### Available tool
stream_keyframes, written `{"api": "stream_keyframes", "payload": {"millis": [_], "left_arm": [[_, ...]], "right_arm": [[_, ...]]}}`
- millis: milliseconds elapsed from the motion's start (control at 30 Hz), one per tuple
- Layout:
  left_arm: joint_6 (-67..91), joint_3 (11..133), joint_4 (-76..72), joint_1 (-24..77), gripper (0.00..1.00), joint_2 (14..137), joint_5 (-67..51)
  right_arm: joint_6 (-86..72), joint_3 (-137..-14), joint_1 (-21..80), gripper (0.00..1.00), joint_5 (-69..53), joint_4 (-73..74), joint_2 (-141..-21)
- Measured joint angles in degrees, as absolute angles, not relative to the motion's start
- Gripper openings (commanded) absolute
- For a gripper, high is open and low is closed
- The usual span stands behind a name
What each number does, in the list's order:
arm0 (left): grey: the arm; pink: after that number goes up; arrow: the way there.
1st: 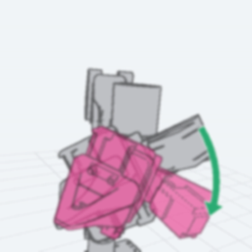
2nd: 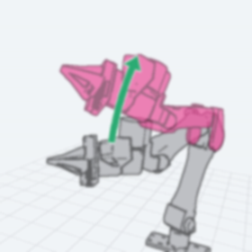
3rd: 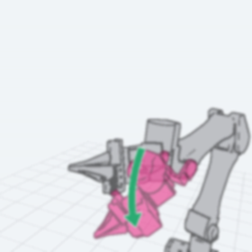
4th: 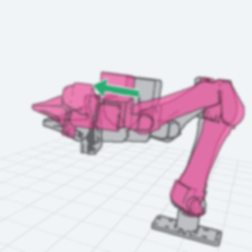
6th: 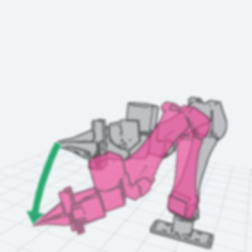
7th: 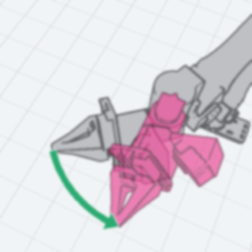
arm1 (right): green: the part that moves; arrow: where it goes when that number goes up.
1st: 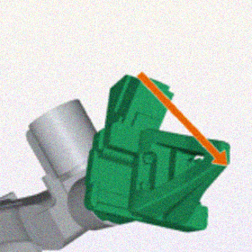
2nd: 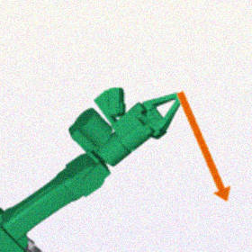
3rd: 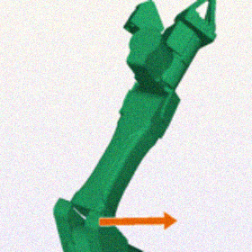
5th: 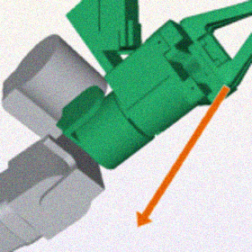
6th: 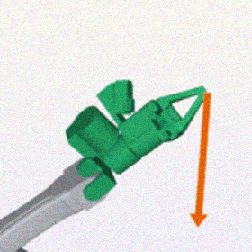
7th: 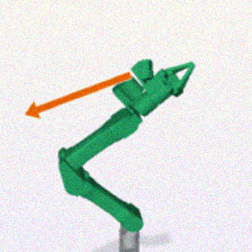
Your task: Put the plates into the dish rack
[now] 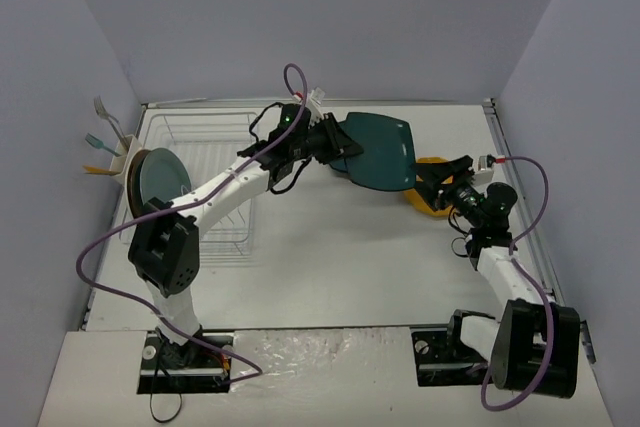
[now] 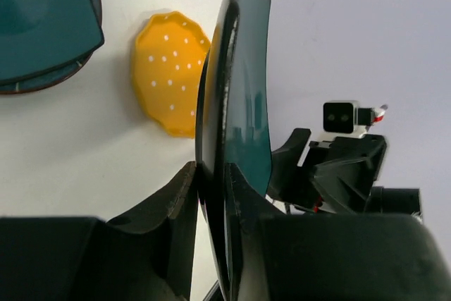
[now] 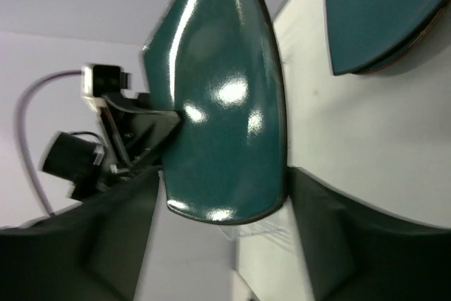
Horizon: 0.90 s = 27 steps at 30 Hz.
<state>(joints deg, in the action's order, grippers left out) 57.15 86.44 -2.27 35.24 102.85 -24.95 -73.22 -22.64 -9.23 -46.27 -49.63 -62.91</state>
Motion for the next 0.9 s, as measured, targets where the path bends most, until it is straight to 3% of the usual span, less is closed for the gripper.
{"api": "stream_keyframes", "payload": {"millis": [133,400,633,900], "left_arm": [[49.82,86.59,6.85,34.90,0.00,98.54,-22.04],[32.56,91.29,31.52,28.61,0.00,86.62,-12.13],[18.02,100.14,51.14,17.93,0.00,76.78,-0.62],[5.44,101.00,61.16,6.21,0.00,73.93,7.01]], "right_arm": [[-65.36,-27.67,-9.02,0.99,-46.76,-40.13,-60.83],[-50.32,-38.71,-8.95,1.00,-46.79,-25.39,-60.15],[-43.50,-40.73,-8.15,1.00,-46.76,-18.60,-60.95],[-40.62,-40.73,-7.05,1.00,-46.67,-15.90,-62.79]]}}
